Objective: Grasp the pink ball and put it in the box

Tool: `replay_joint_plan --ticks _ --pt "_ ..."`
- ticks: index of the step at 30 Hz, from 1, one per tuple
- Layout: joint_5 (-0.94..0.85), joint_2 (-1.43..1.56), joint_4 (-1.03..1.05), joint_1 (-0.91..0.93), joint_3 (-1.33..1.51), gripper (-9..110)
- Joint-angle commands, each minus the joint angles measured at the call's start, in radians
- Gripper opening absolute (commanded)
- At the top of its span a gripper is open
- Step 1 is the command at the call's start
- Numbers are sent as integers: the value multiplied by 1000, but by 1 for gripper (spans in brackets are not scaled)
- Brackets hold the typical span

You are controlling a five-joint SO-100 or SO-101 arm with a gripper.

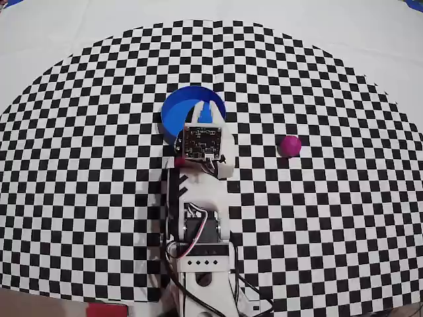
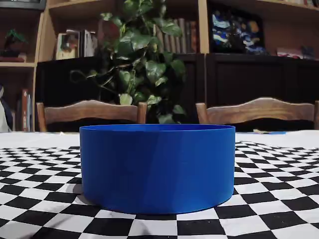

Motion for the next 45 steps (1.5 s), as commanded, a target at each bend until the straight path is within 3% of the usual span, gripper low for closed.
replay_joint_plan --ticks 1,11,45 --pt "-11 17 -2 3 8 21" --pt "-11 5 -6 5 8 30" --pt "-11 -64 -32 250 8 29"
